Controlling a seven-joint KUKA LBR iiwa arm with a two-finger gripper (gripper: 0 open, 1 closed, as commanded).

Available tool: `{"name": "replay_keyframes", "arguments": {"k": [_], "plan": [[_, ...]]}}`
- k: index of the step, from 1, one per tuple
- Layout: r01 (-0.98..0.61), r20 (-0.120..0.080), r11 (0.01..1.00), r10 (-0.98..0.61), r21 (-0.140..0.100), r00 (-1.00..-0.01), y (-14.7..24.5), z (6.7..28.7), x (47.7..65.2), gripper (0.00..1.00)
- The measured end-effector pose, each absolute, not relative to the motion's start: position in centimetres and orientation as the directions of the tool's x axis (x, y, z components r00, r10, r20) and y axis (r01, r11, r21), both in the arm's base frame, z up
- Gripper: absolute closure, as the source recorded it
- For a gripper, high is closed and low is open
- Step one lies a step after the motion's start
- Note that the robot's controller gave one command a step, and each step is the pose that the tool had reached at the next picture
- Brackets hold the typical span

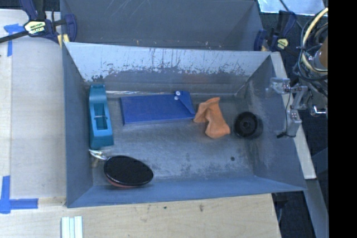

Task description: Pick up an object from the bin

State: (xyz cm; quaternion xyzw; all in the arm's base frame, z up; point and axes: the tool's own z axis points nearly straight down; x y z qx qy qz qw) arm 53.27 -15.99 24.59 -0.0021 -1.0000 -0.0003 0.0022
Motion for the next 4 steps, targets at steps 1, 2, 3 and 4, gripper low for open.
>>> {"name": "replay_keyframes", "arguments": {"k": [1,2,3,4], "plan": [[0.001,-0.004,1.0,0.001,-0.001,-1.0,-15.9,25.0,53.4,0.0],[-0.014,-0.012,1.0,-0.014,-0.004,-1.0,-14.2,20.3,55.9,0.0],[-0.053,0.002,0.999,-0.053,0.001,-0.999,-12.7,16.5,56.7,0.0],[-0.15,-0.007,0.989,-0.151,-0.002,-0.989,-13.2,13.6,55.0,0.0]]}}
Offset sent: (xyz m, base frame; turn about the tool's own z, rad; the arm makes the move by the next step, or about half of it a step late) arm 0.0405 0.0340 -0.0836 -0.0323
